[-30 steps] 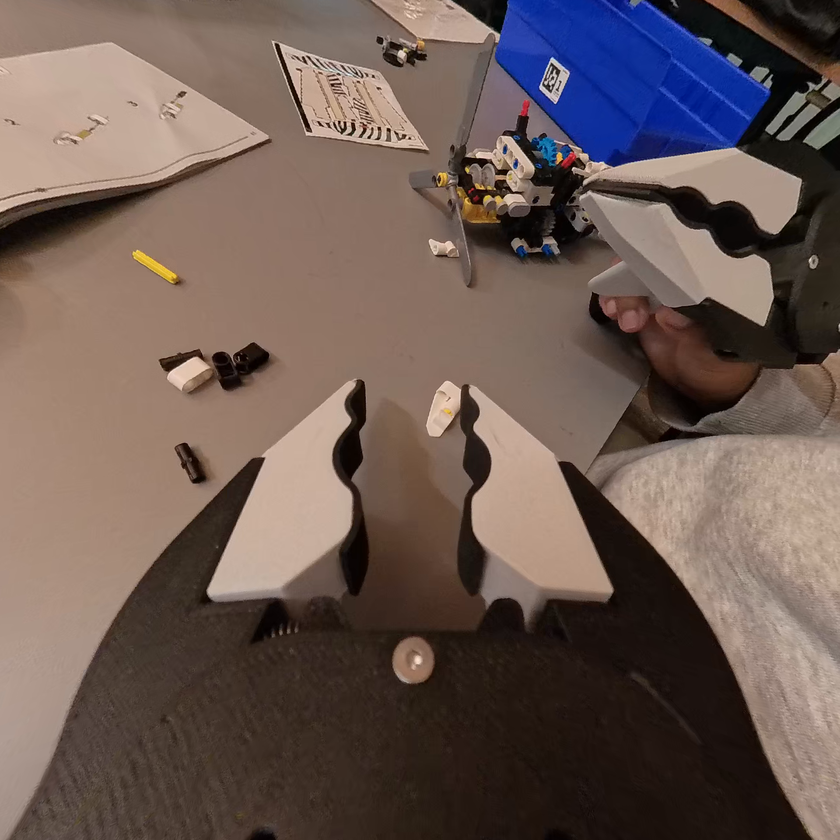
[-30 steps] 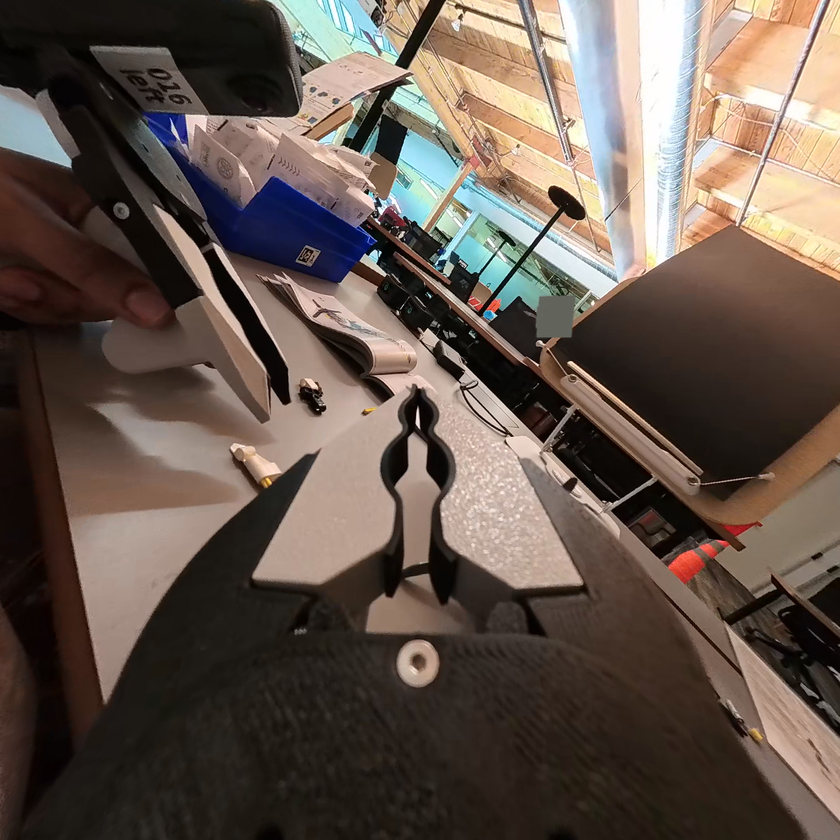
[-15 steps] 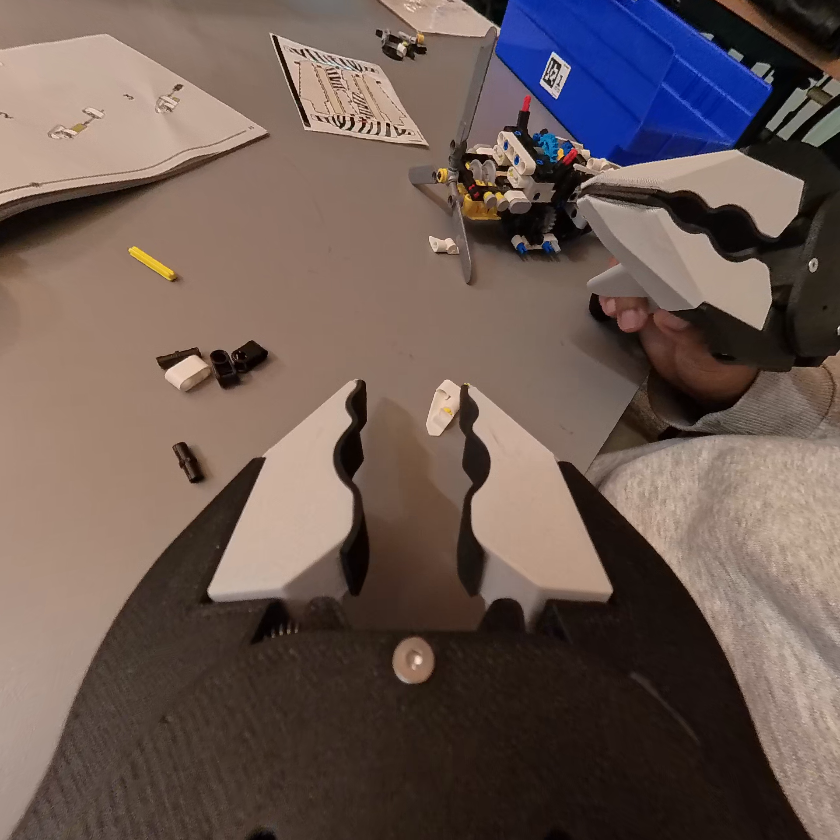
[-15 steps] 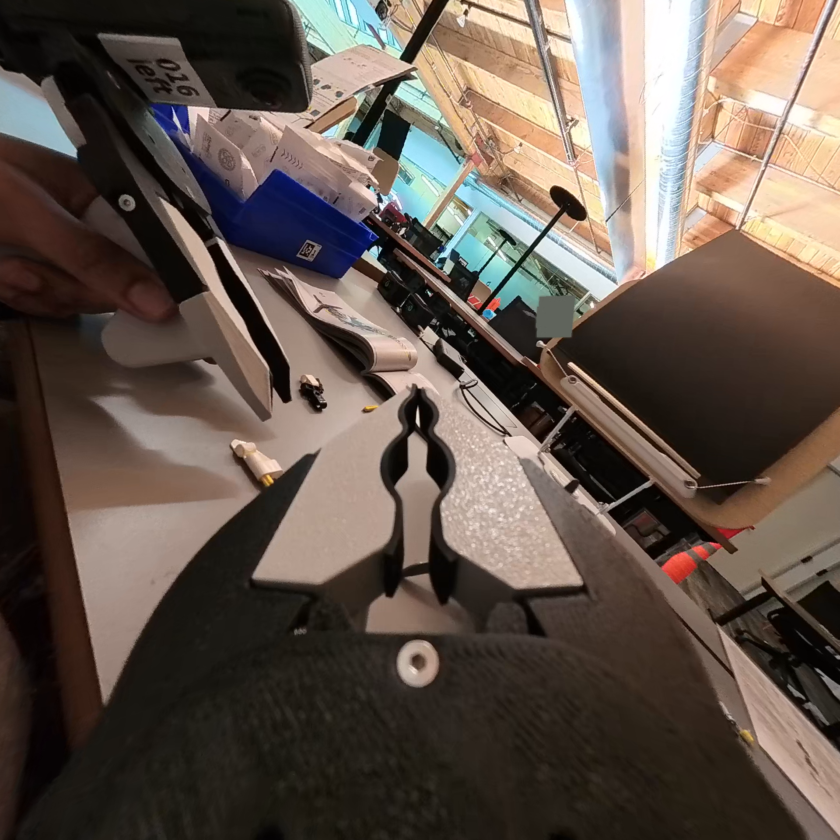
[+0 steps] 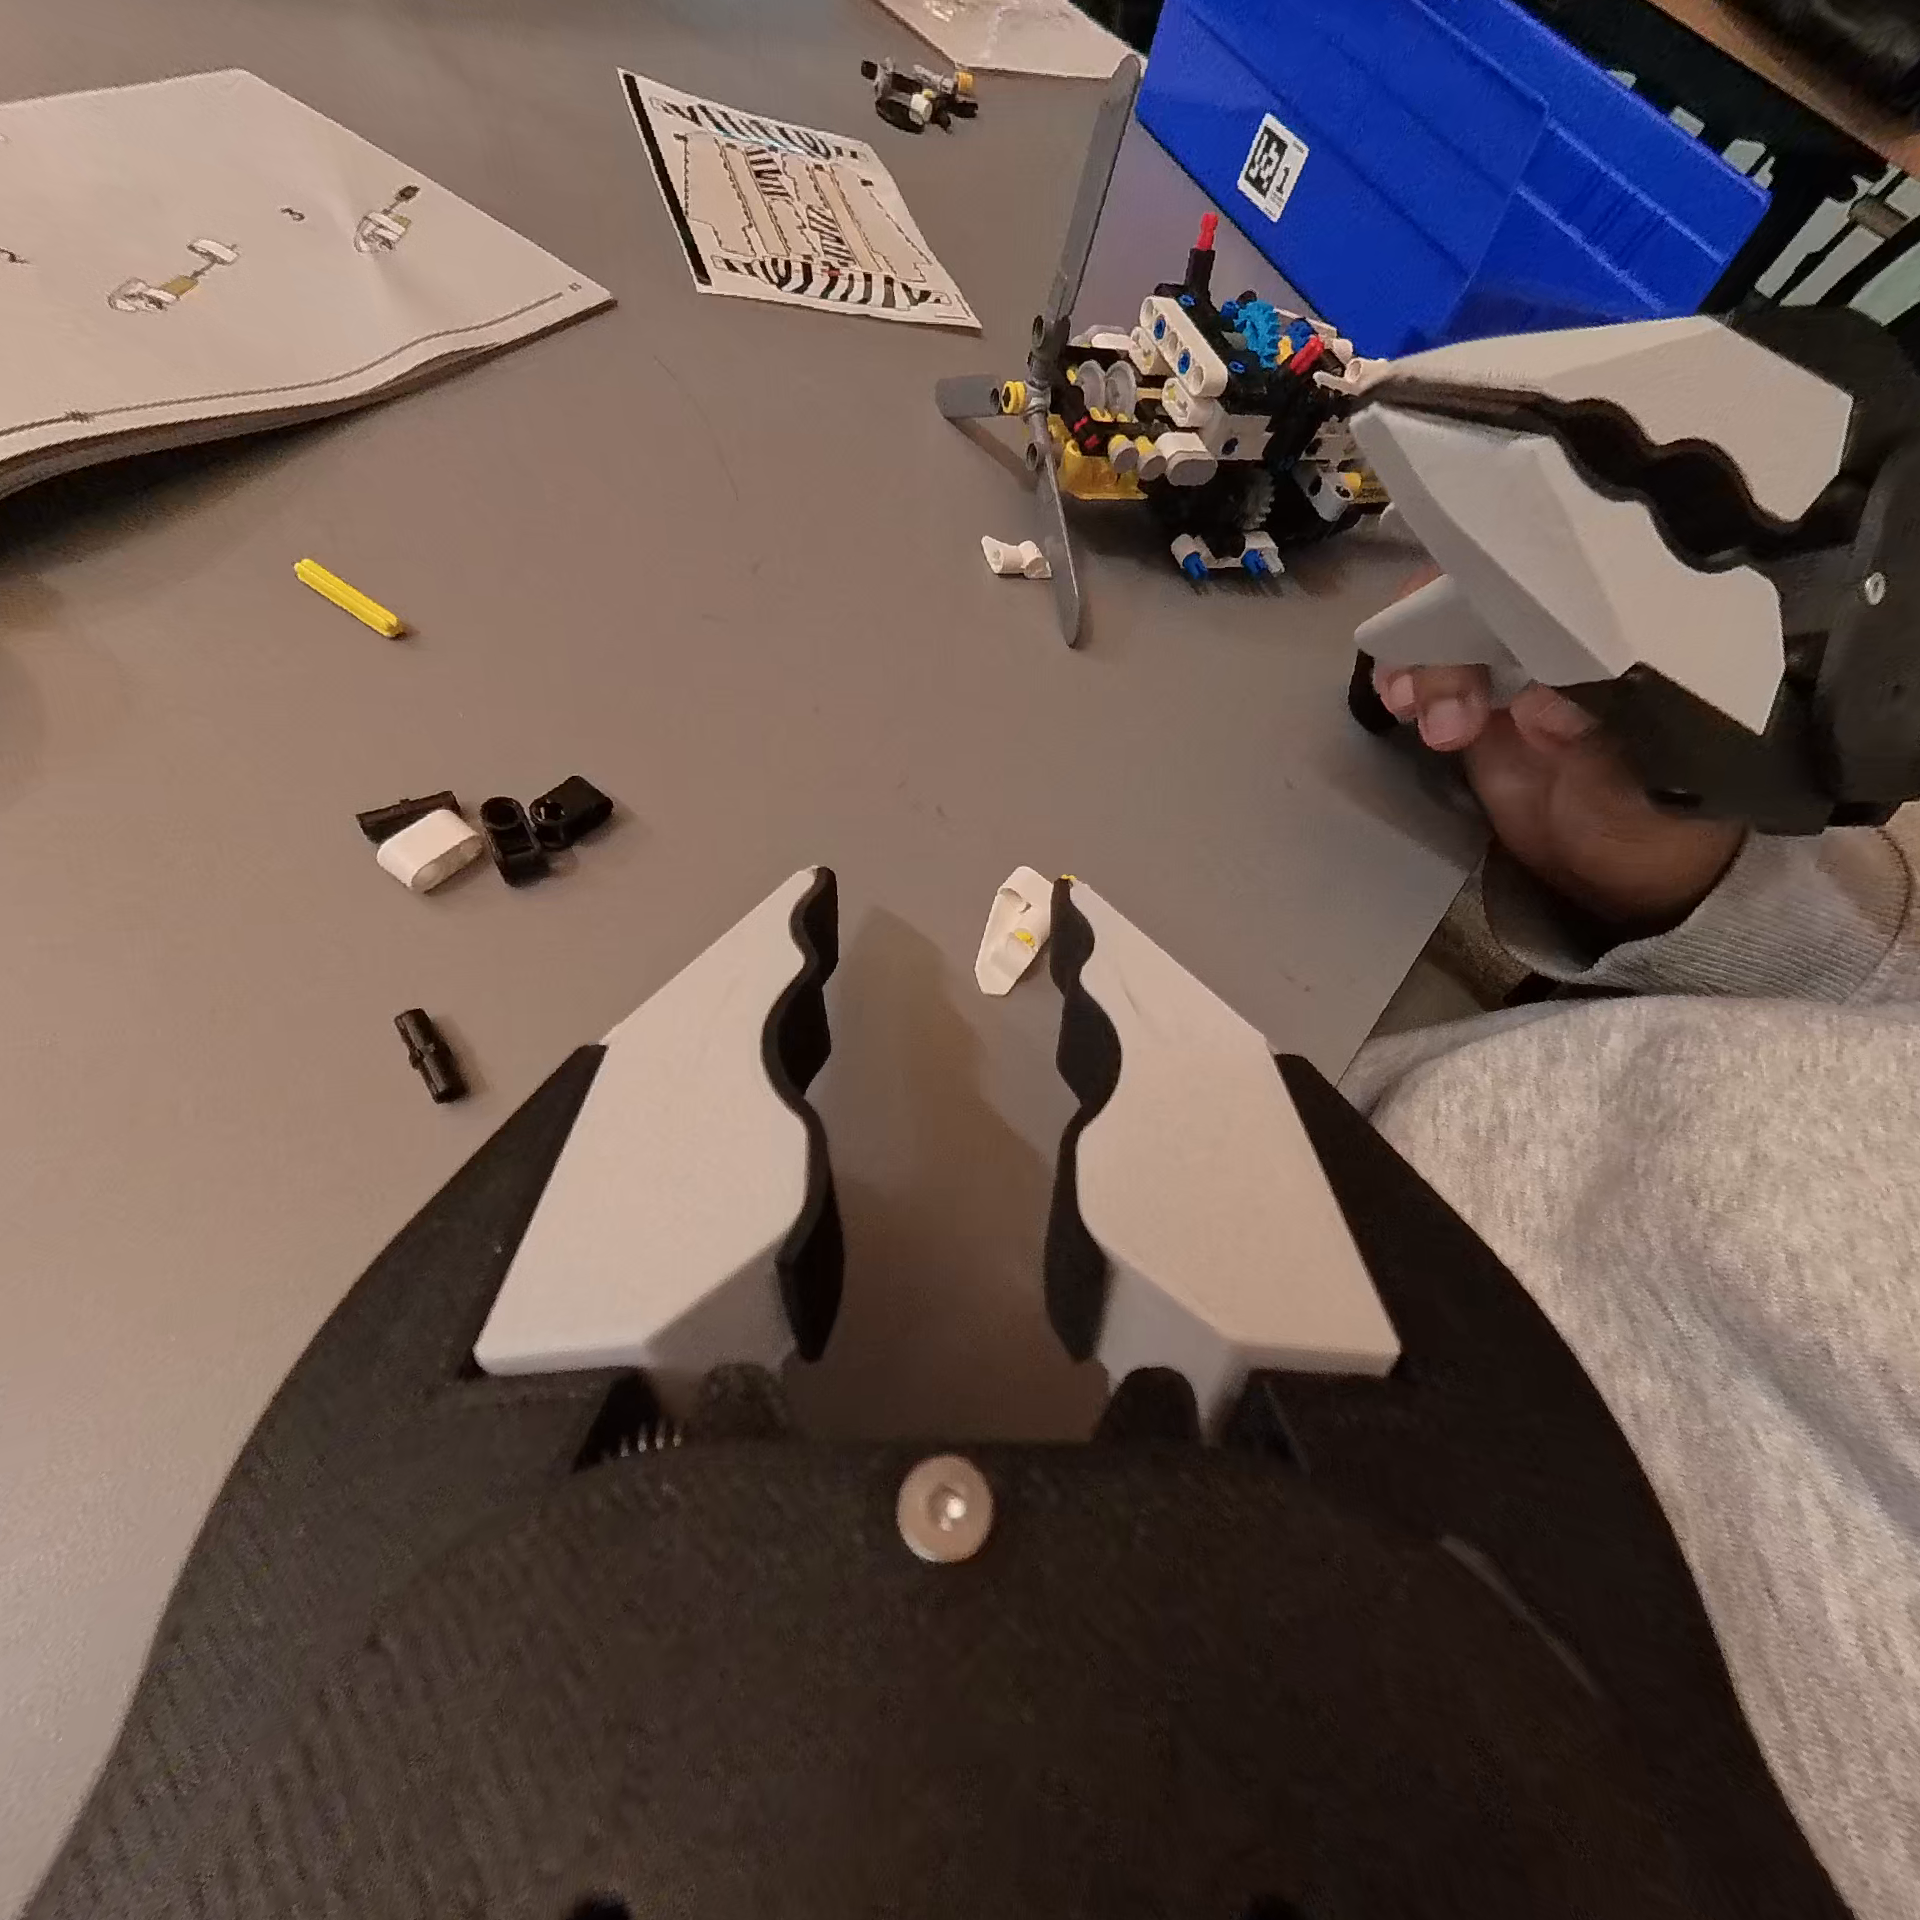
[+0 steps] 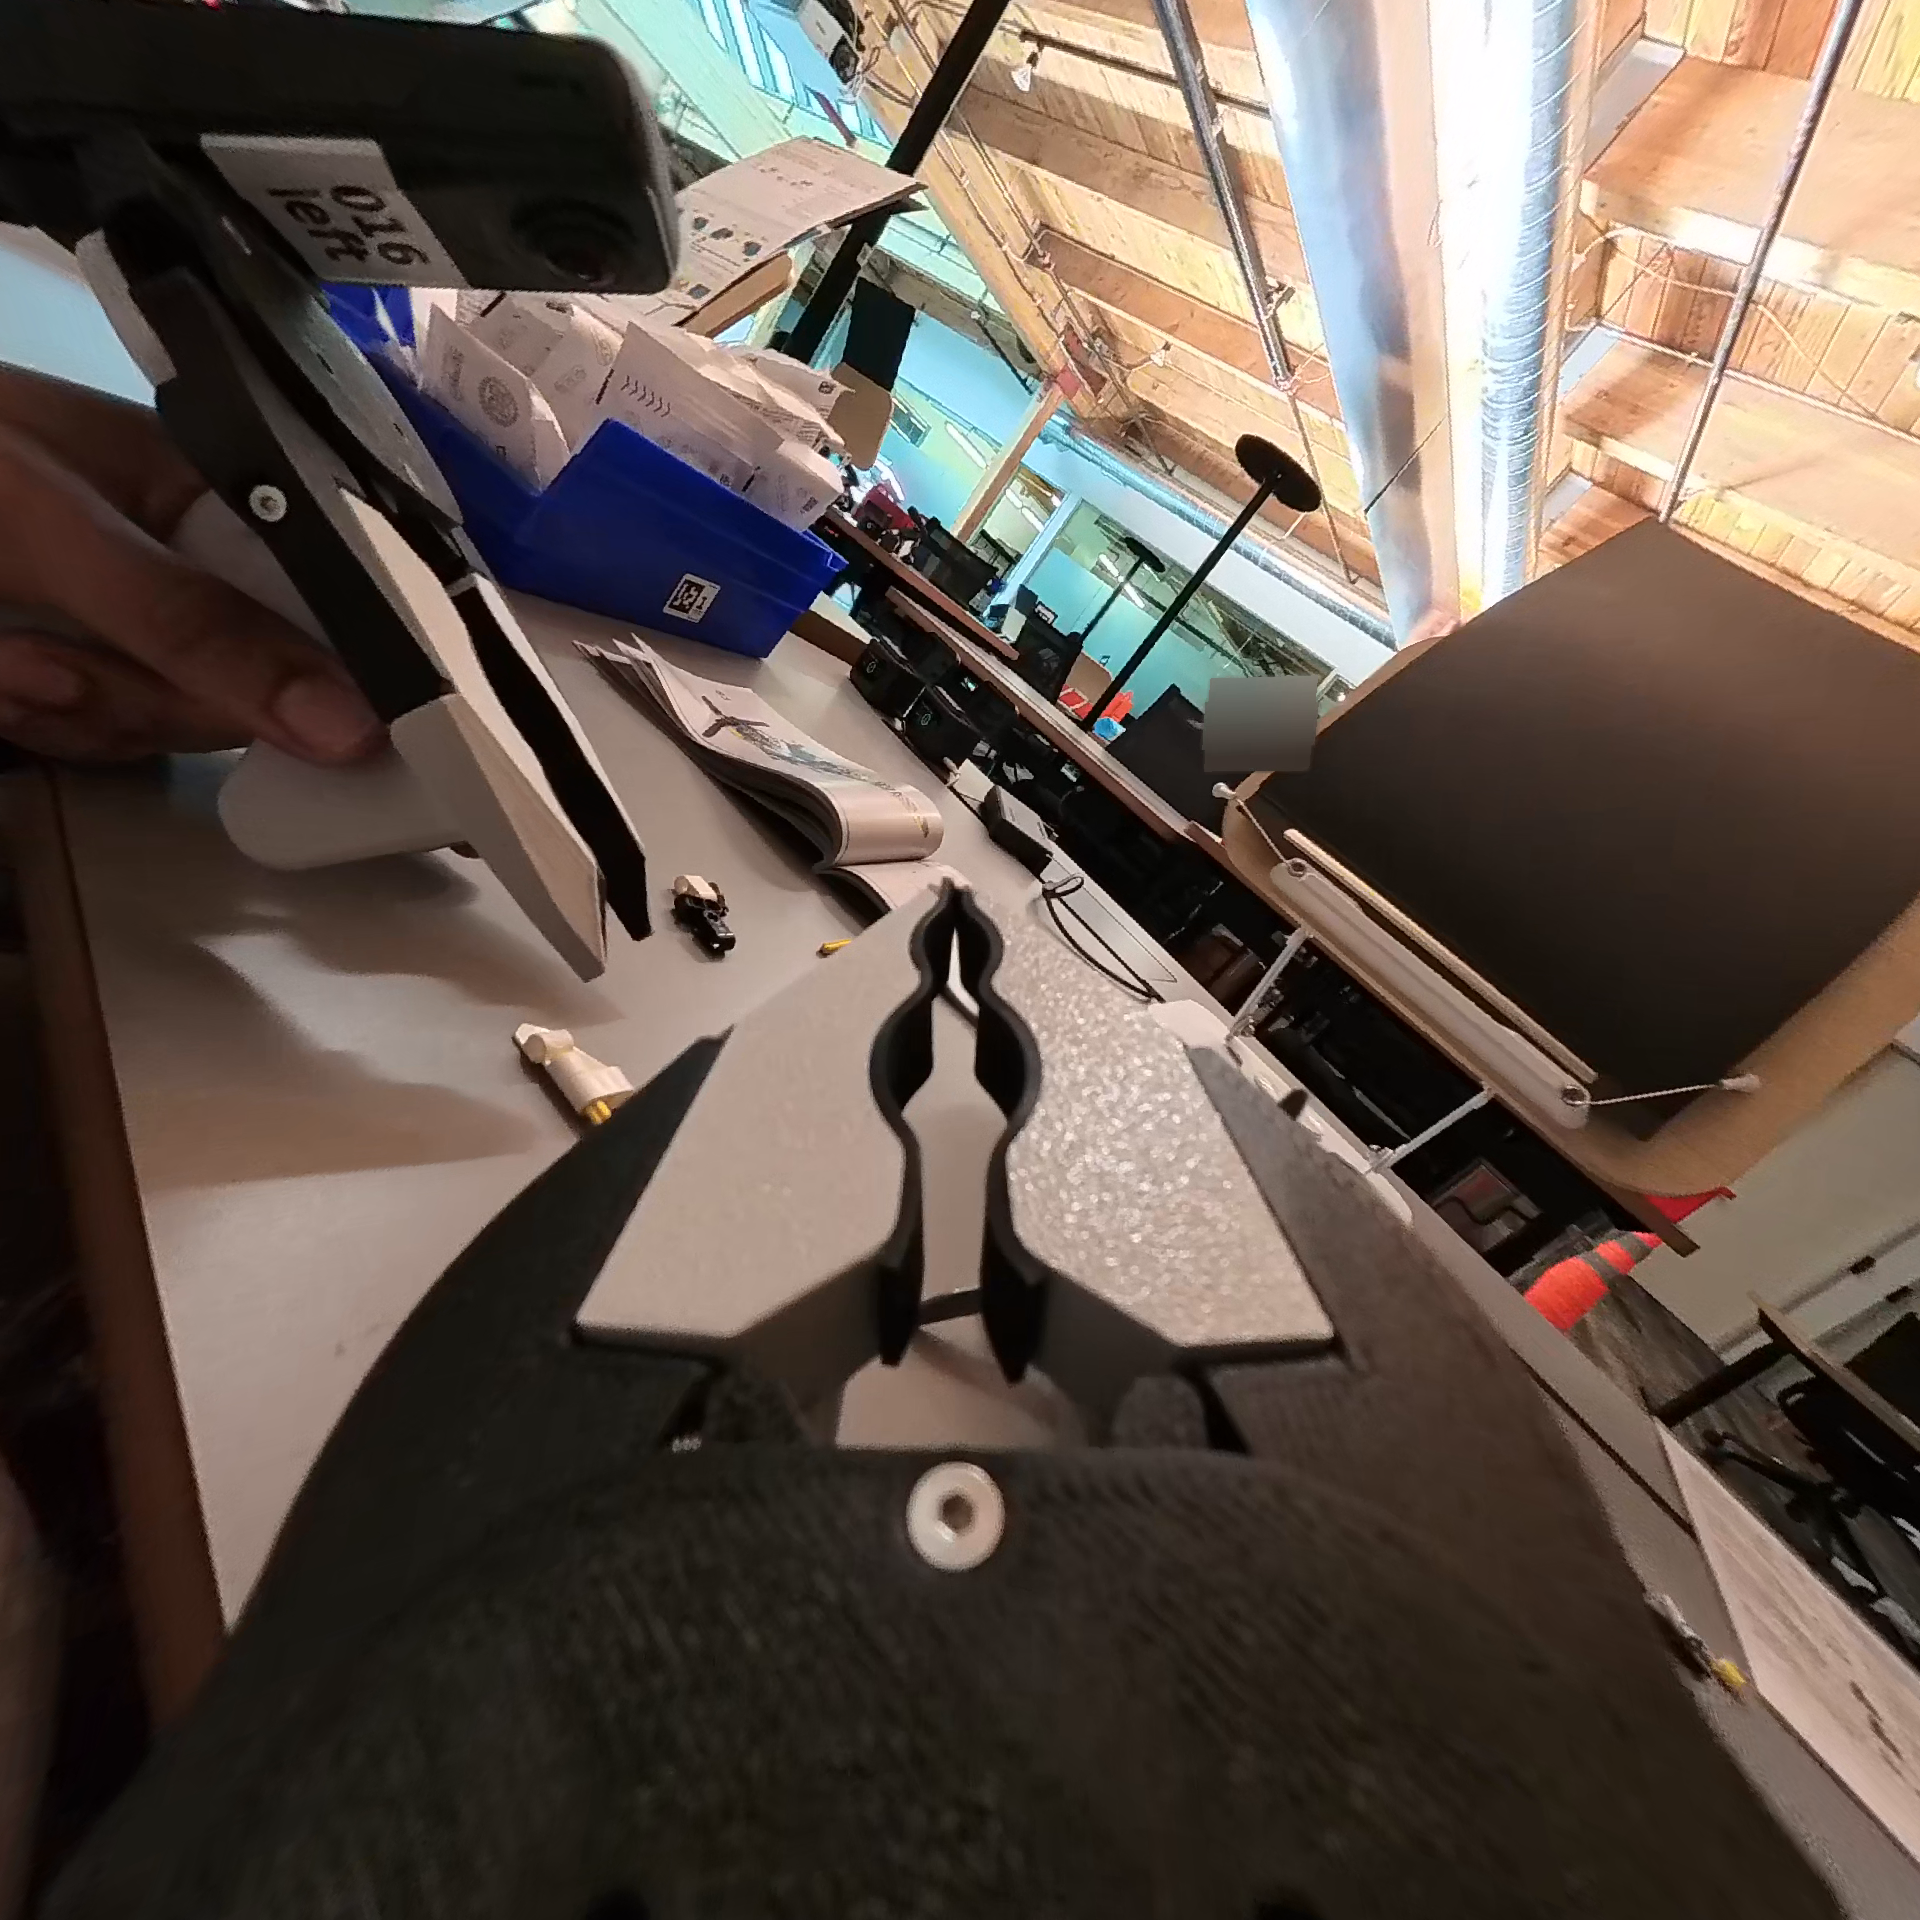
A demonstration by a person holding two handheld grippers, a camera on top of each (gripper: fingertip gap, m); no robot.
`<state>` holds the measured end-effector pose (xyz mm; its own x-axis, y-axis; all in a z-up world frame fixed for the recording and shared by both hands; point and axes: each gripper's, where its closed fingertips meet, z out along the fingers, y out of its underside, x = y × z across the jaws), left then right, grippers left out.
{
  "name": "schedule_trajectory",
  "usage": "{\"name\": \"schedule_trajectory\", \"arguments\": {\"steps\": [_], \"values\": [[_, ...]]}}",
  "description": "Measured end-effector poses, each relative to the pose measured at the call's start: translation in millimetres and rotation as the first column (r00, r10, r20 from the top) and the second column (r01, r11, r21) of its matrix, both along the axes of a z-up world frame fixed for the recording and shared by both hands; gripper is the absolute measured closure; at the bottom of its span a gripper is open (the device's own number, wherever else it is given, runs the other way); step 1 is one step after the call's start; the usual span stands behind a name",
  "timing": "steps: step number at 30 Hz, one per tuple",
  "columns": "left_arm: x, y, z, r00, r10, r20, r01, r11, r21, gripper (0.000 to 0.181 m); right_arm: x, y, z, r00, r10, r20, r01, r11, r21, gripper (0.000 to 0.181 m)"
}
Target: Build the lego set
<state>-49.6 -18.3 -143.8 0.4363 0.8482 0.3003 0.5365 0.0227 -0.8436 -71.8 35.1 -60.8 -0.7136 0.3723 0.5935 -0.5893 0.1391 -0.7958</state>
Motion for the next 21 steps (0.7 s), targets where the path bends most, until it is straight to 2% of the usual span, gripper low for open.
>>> {"name": "schedule_trajectory", "arguments": {"steps": [17, 21], "values": [[0, 0, 2, 1.0, 0.003, -0.013, -0.003, 1.0, 0.003, 0.143, -19, 27, 27, 0.992, -0.013, 0.126, 0.041, 0.975, -0.219, 0.181], [-4, -13, 11, 0.995, 0.093, -0.044, -0.092, 0.995, 0.037, 0.145, -20, 28, 28, 0.991, -0.01, 0.131, 0.04, 0.972, -0.23, 0.181]]}}
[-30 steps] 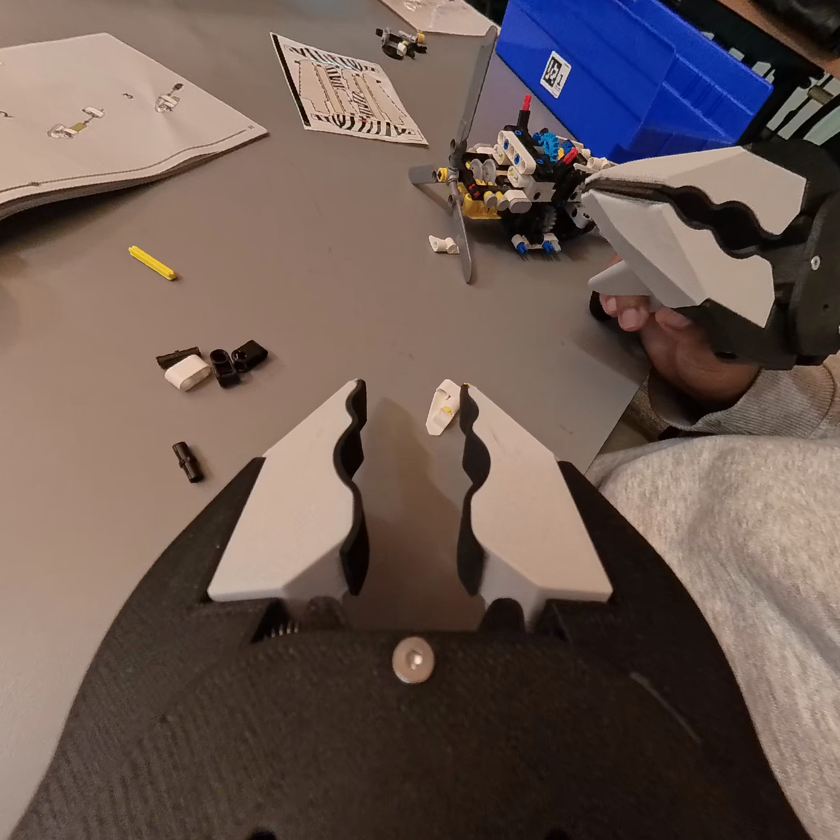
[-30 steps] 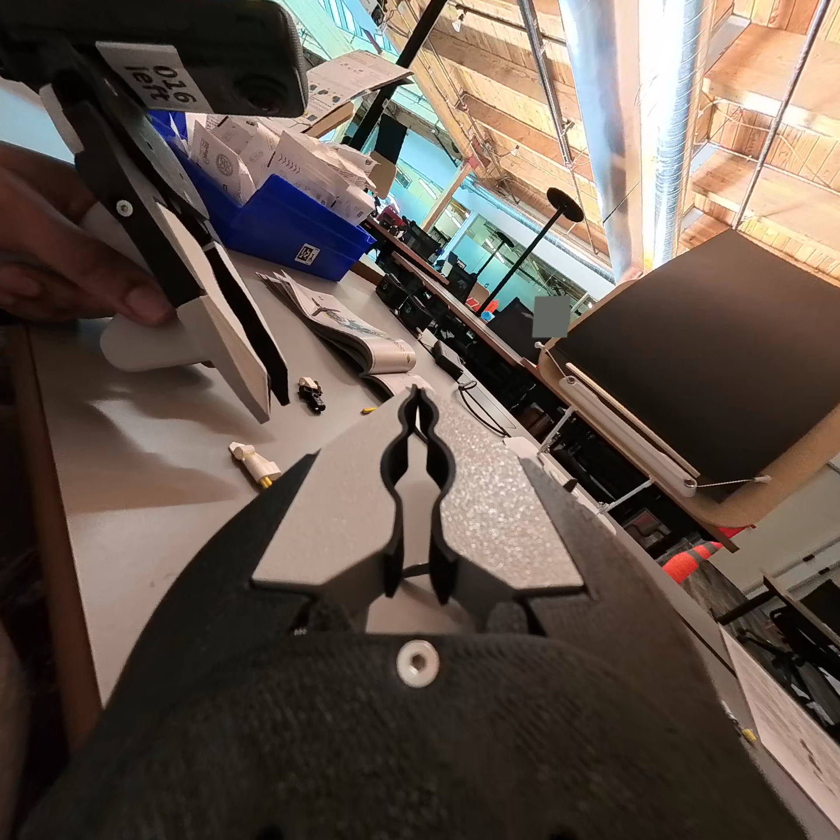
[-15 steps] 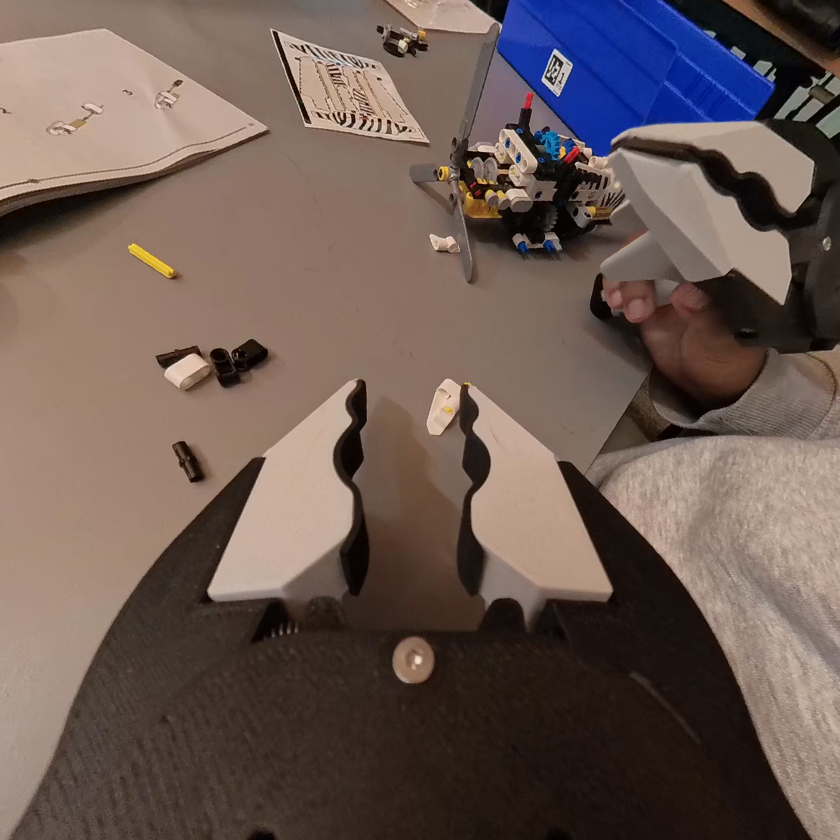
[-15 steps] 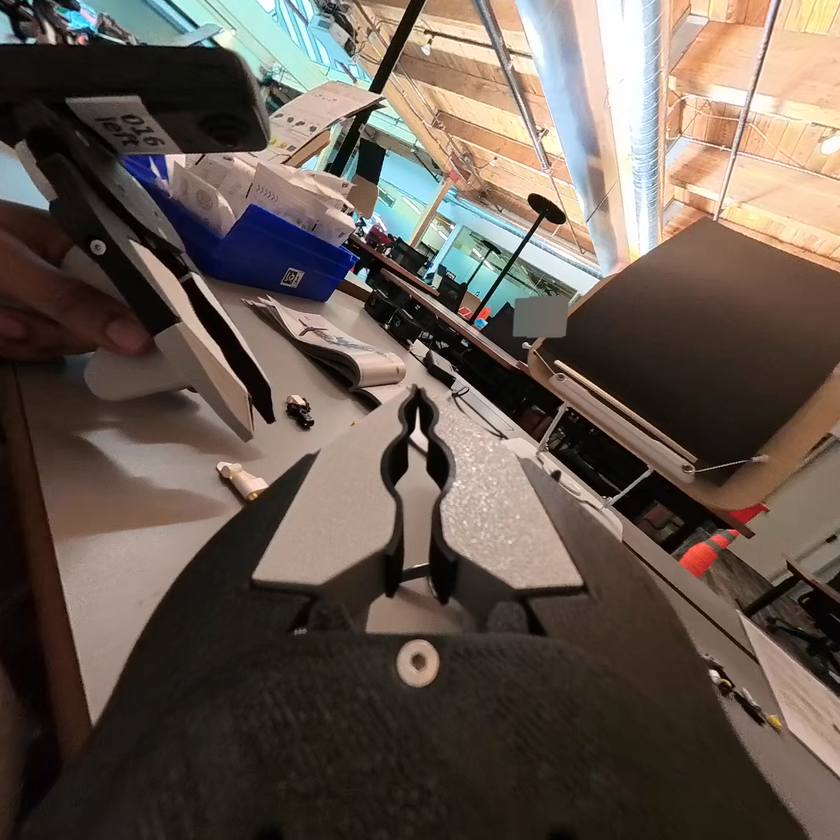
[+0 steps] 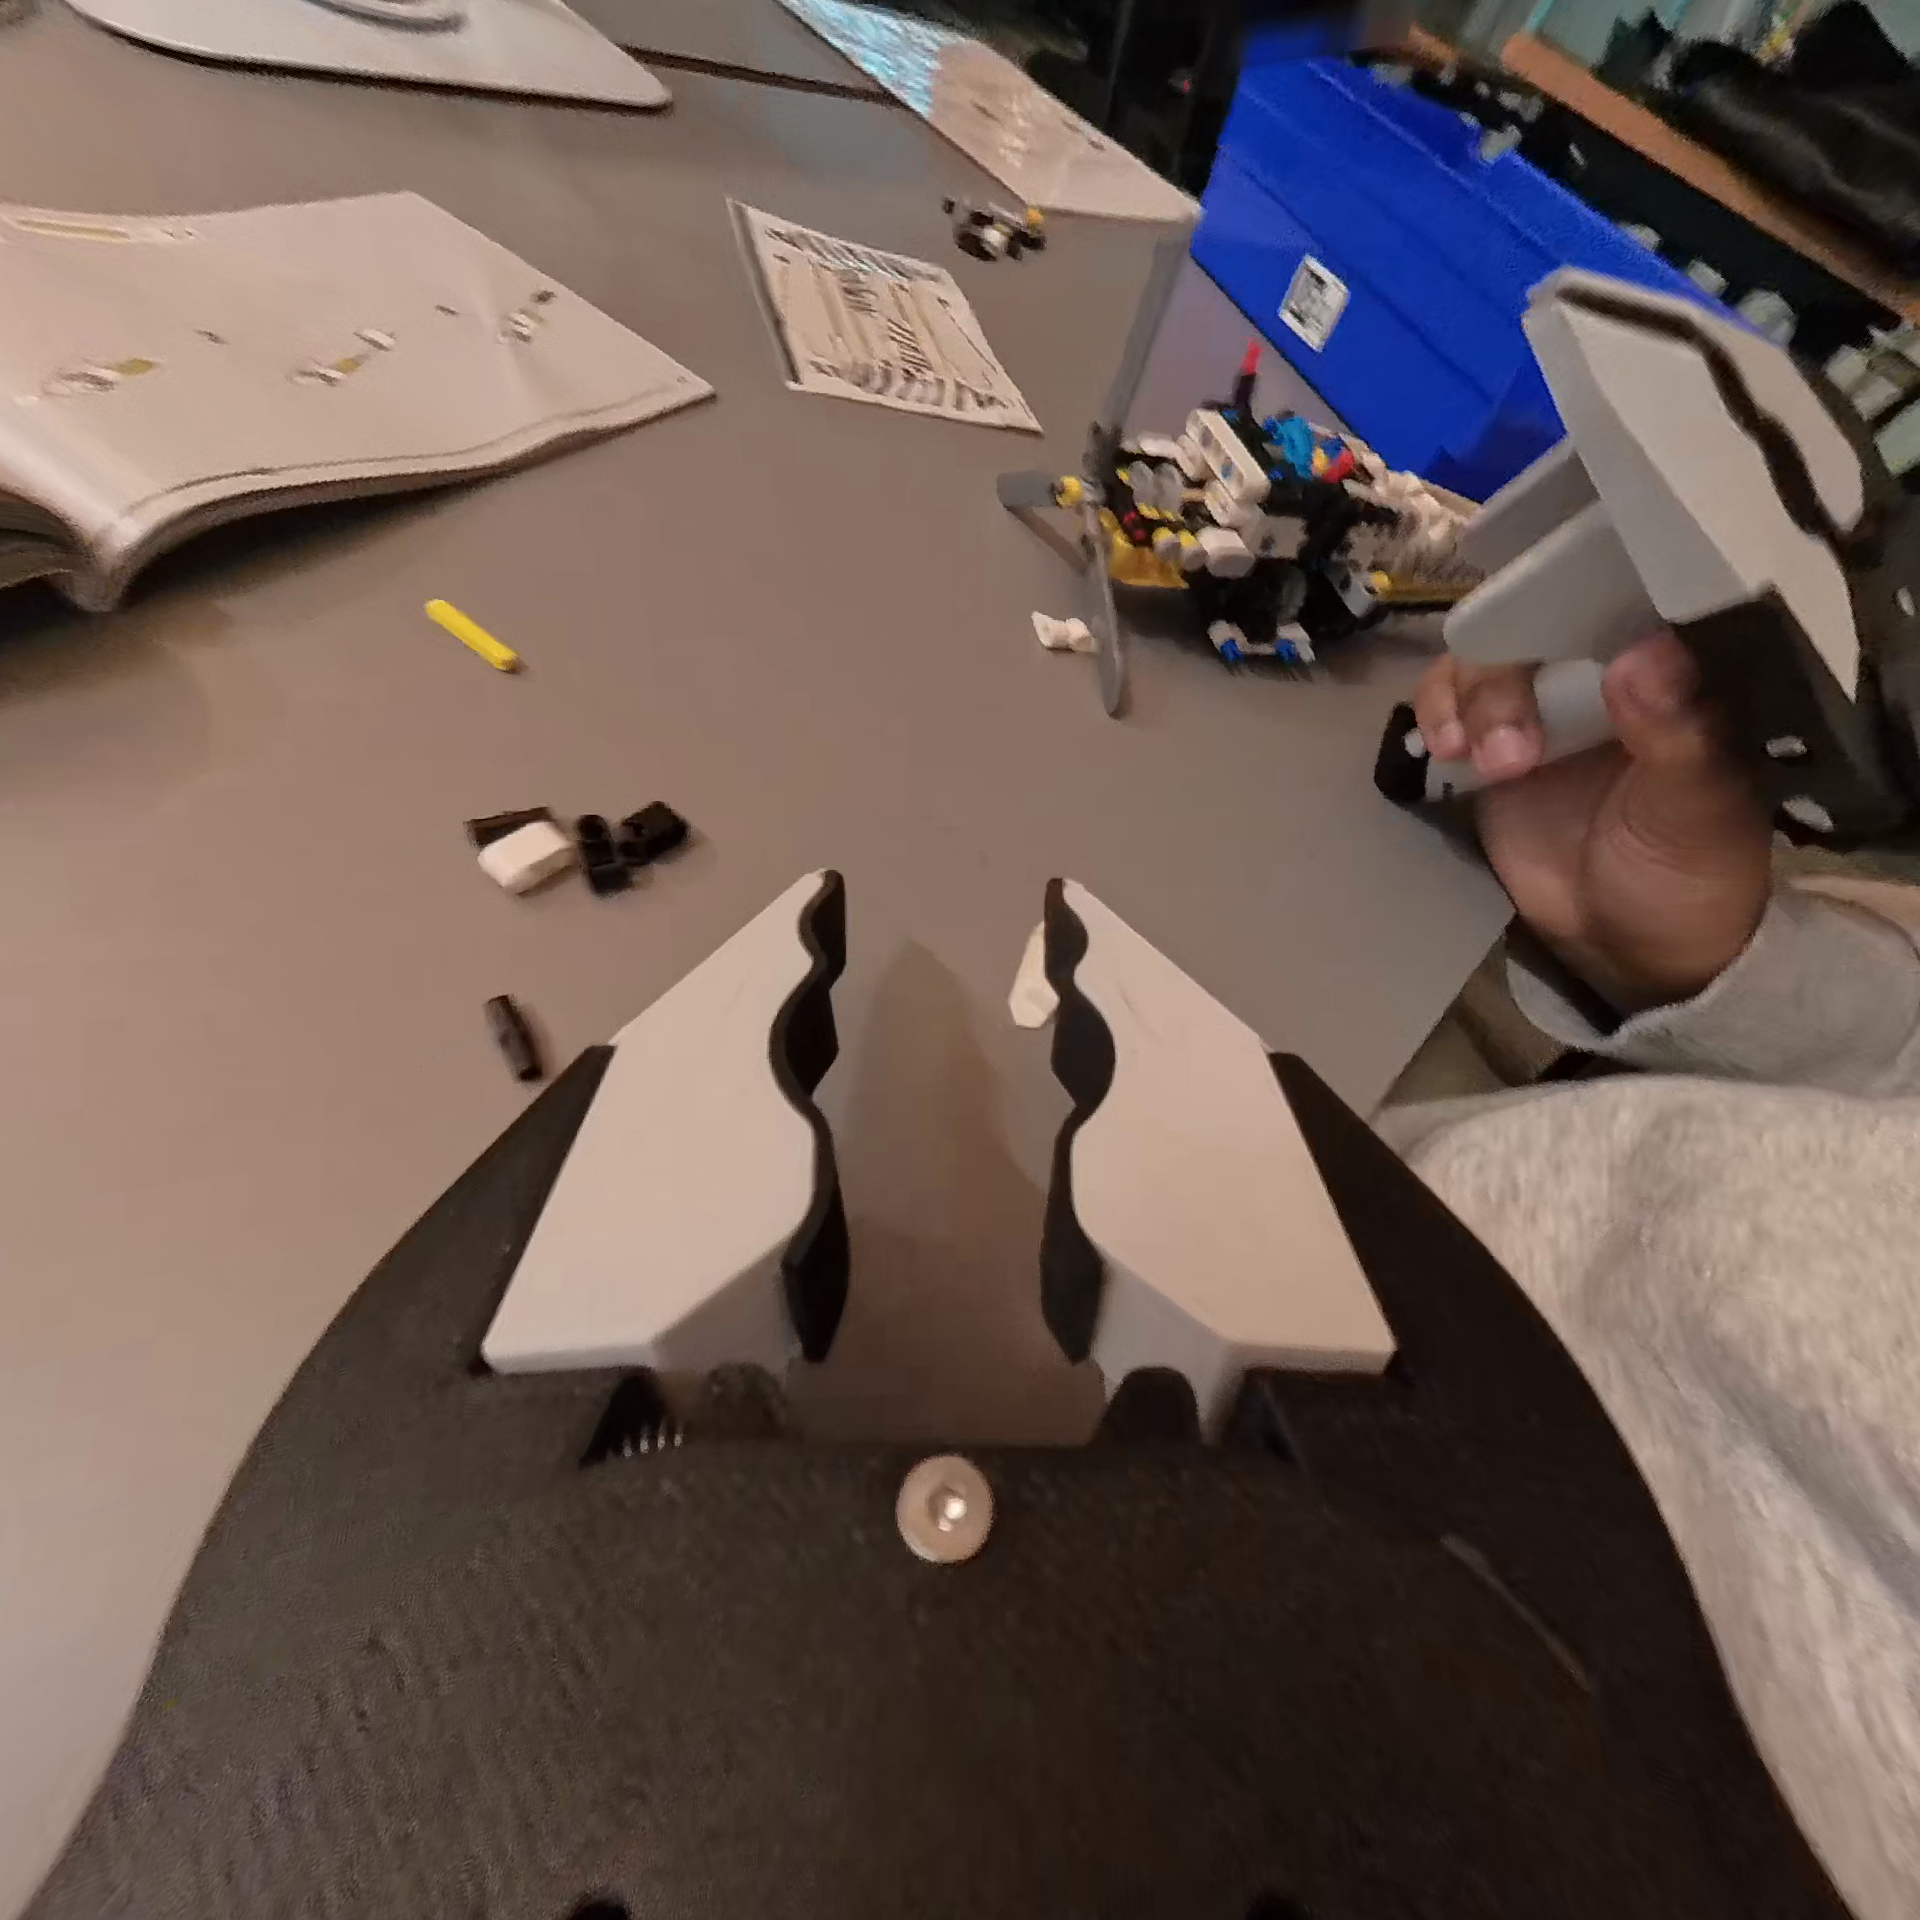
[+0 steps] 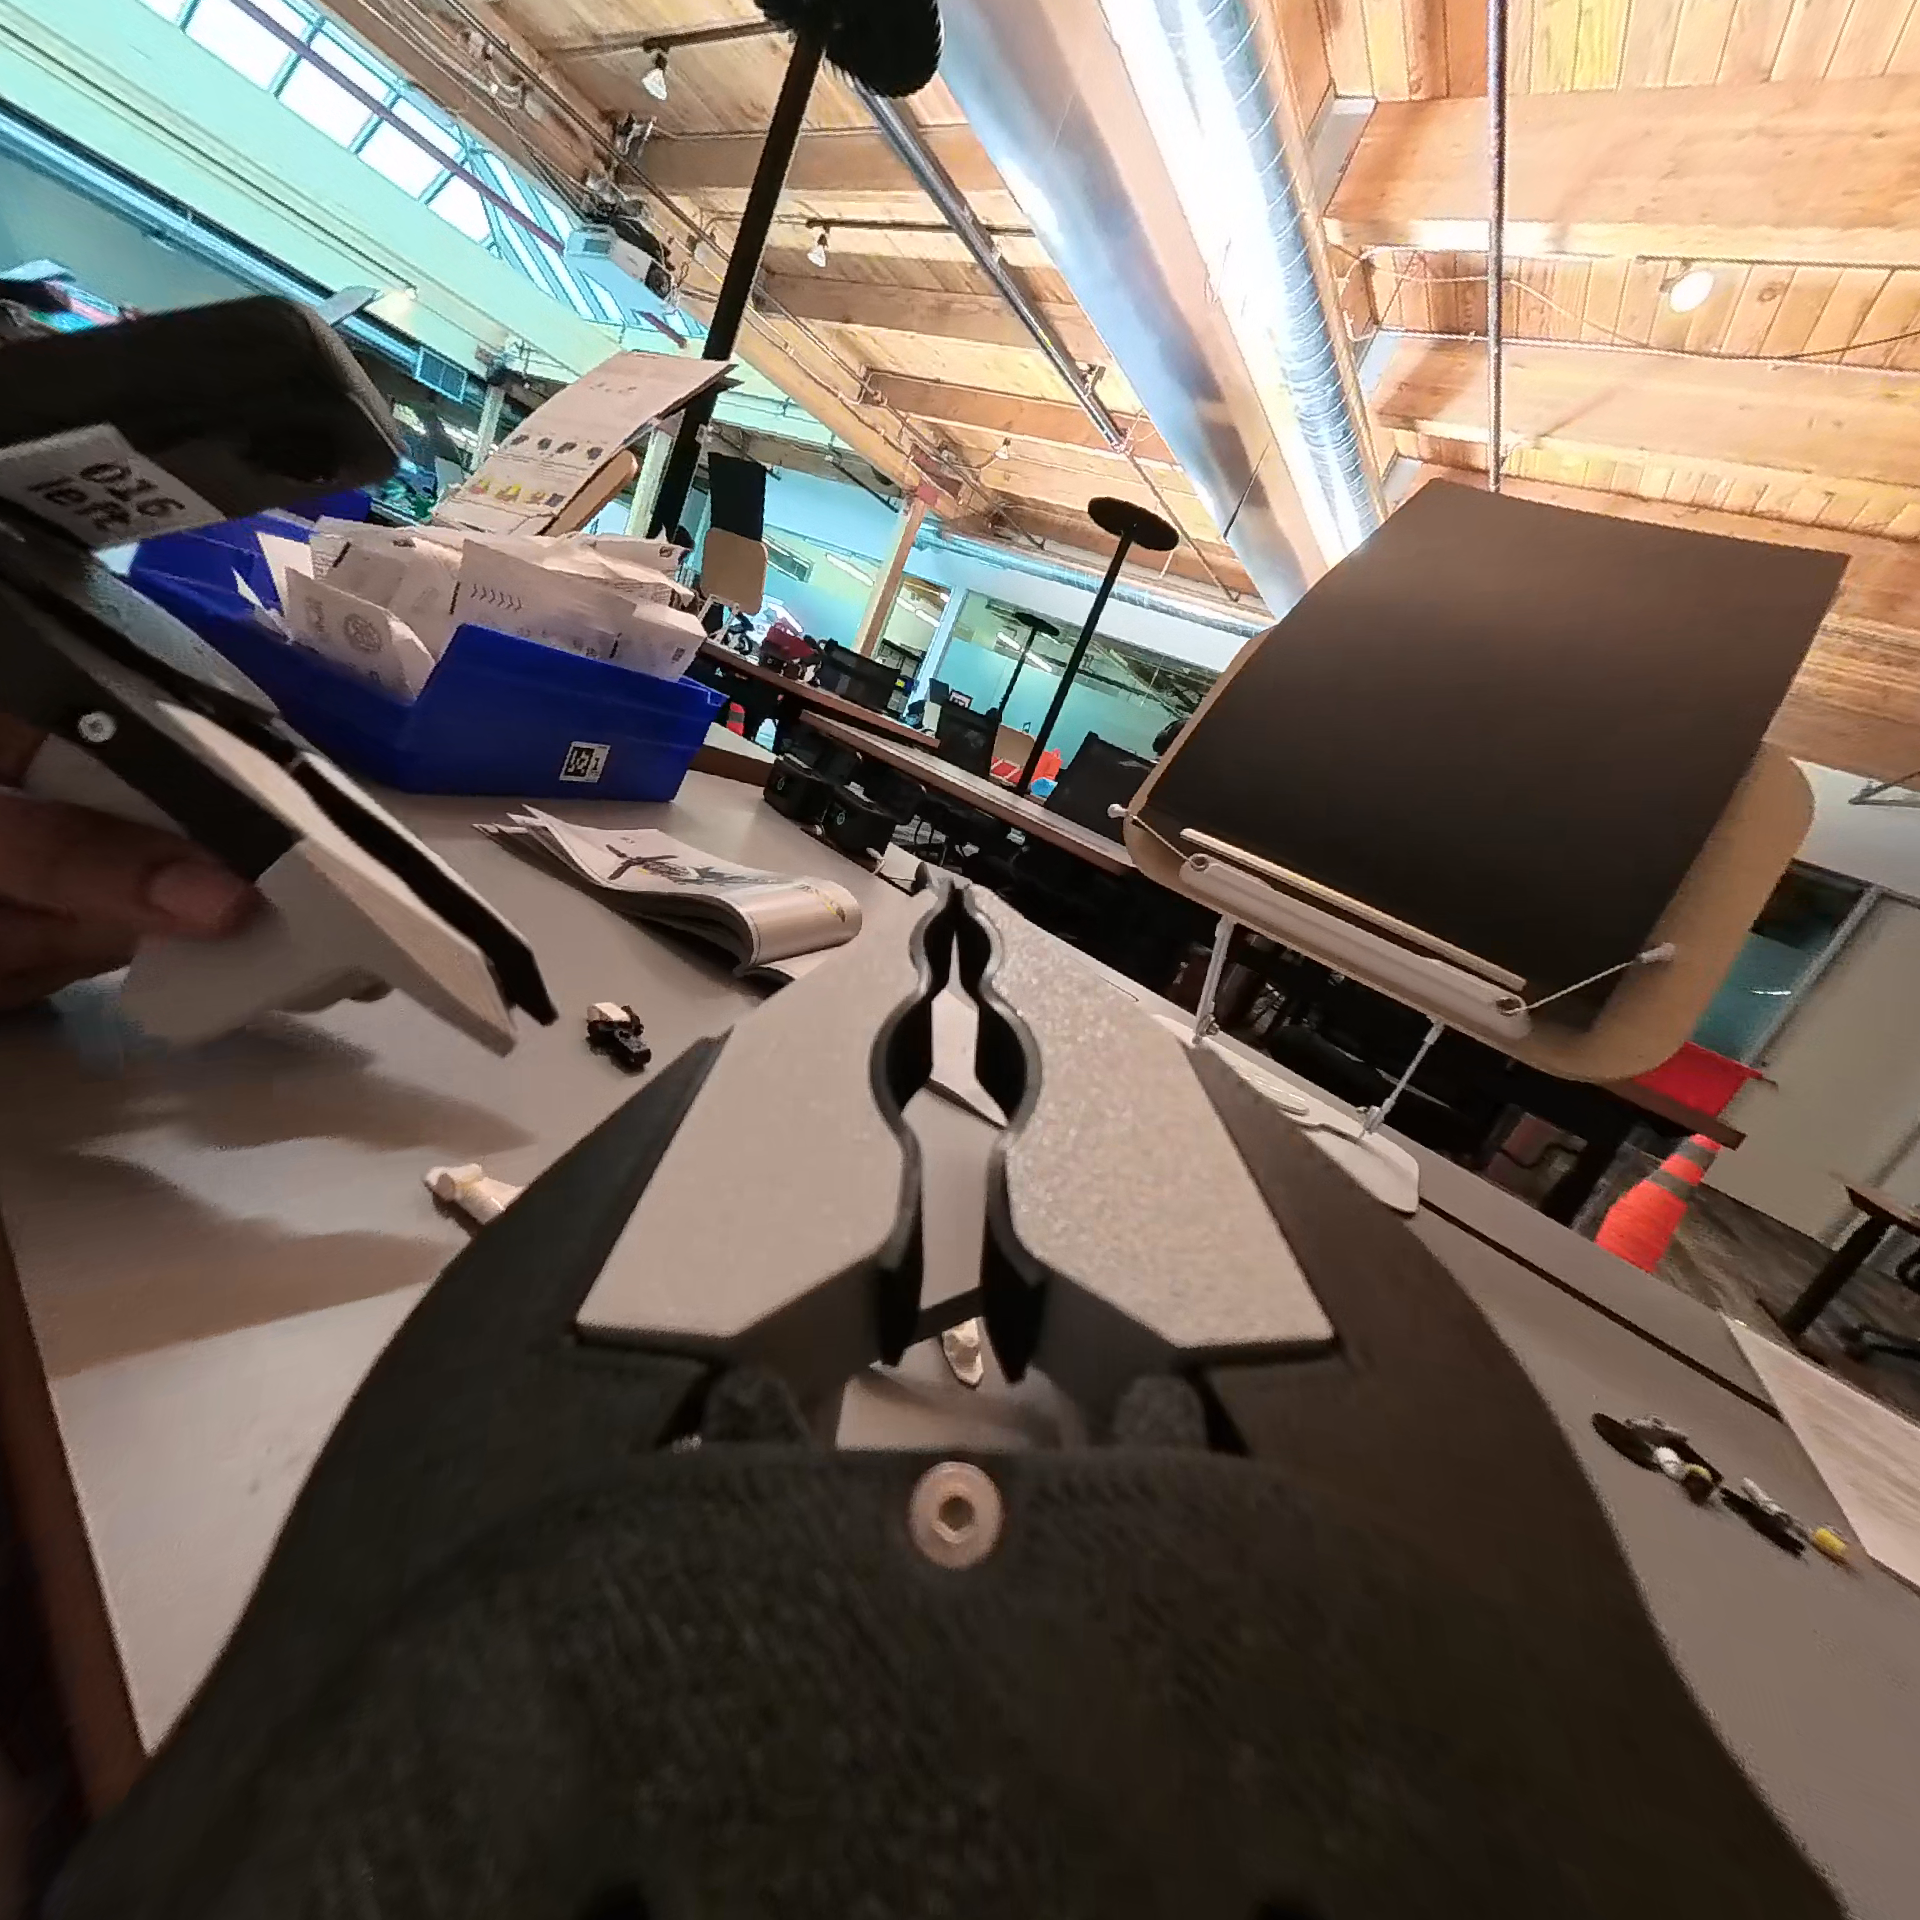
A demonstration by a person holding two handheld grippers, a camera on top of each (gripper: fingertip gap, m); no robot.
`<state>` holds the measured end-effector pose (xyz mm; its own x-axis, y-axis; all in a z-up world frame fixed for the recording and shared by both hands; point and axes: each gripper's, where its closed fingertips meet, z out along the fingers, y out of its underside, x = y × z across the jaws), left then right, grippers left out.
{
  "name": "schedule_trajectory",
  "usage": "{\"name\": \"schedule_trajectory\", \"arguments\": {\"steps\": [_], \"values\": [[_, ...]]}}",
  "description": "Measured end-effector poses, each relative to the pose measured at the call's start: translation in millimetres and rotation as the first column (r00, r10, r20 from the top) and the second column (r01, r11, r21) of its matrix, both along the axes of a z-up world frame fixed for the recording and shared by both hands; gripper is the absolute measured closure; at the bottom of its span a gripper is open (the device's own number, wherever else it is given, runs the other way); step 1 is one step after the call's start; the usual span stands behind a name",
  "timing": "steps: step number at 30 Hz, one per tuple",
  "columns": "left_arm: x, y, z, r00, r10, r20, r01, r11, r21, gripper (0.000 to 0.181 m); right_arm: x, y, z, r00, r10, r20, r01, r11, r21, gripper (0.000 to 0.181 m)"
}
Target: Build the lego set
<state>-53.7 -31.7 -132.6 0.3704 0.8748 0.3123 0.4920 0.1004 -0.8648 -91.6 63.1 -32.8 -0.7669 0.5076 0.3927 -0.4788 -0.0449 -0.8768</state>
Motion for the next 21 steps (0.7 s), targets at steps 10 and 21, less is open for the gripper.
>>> {"name": "schedule_trajectory", "arguments": {"steps": [10, 21], "values": [[-1, -83, -8, 0.963, 0.263, 0.062, -0.227, 0.912, -0.343, 0.157, 3, -5, -2, 1.0, 0.007, -0.018, -0.006, 1.0, 0.021, 0.181], [0, -78, -35, 0.952, 0.239, 0.194, -0.155, 0.917, -0.369, 0.172, 4, -7, -3, 1.0, 0.01, -0.026, -0.01, 1.0, 0.024, 0.181]]}}
